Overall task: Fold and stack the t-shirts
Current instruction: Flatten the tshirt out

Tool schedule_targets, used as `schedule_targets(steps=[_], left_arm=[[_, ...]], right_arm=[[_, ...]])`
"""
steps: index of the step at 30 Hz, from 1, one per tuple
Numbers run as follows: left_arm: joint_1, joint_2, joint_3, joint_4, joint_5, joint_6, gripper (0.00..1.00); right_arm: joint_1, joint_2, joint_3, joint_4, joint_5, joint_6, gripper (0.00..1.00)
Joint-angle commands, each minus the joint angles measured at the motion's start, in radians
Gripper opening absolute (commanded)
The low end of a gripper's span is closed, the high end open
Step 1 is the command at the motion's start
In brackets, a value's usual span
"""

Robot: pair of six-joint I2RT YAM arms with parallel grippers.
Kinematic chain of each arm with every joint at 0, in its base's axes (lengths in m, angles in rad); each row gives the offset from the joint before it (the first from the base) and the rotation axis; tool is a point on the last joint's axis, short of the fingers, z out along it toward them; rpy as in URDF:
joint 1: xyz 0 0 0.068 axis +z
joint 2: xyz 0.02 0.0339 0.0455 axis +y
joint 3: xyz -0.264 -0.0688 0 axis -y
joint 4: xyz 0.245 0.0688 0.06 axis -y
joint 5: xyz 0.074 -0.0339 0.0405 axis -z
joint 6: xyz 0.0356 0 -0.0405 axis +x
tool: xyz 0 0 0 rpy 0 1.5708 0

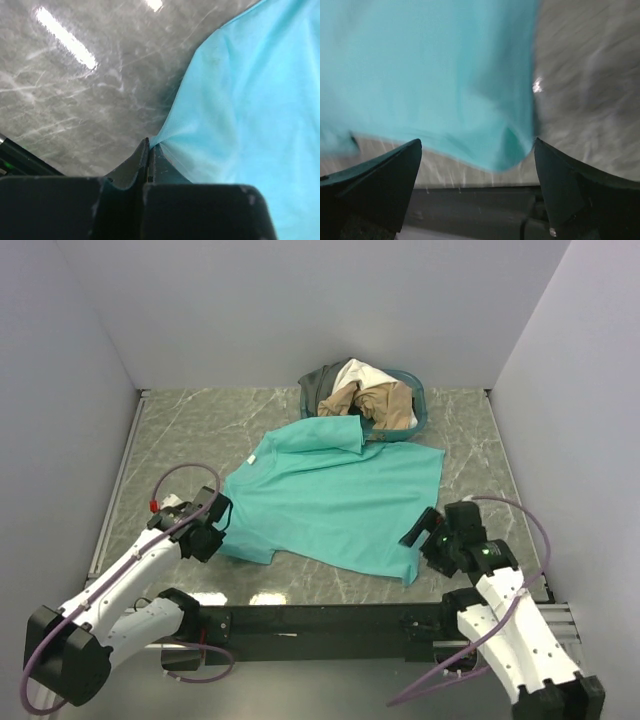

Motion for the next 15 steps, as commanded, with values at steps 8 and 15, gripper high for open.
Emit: schedule_targets(steps=[8,15], left_arm=[[0.028,0.023,0.086,0.031,-0.074,0.077,0.01],[0.059,0.027,0.118,0.086,-0.076,0.097,0.01]], right_arm=[[0.732,0.251,0.241,-0.243,0.333,0.189,0.95],[0.866,0.472,0.277,-0.311,0.381,0.174,0.87]])
